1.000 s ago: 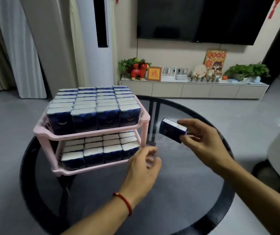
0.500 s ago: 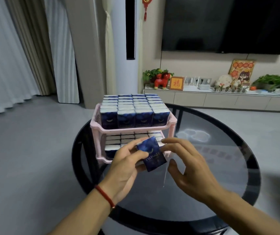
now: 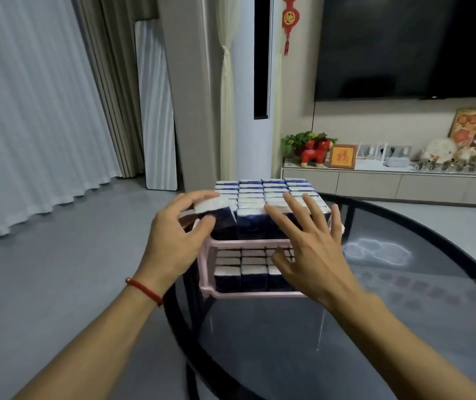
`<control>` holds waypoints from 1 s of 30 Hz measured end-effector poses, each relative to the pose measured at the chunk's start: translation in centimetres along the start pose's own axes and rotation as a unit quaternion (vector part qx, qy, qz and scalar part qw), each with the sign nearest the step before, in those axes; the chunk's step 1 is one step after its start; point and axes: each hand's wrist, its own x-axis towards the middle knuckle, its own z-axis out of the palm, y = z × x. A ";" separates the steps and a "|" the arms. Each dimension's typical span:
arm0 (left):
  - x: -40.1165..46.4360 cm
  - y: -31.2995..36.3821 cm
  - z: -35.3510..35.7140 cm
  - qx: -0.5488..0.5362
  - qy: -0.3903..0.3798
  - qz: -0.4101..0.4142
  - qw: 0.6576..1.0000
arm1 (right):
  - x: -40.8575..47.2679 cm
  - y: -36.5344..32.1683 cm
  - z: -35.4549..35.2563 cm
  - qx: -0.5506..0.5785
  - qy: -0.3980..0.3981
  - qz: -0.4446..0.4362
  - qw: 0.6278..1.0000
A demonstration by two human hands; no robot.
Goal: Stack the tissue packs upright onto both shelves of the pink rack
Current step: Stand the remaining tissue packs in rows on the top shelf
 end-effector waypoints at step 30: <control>6.6 -1.6 3.6 0.322 -0.189 0.003 0.928 | 8.1 5.2 -2.3 0.059 -0.113 0.004 0.992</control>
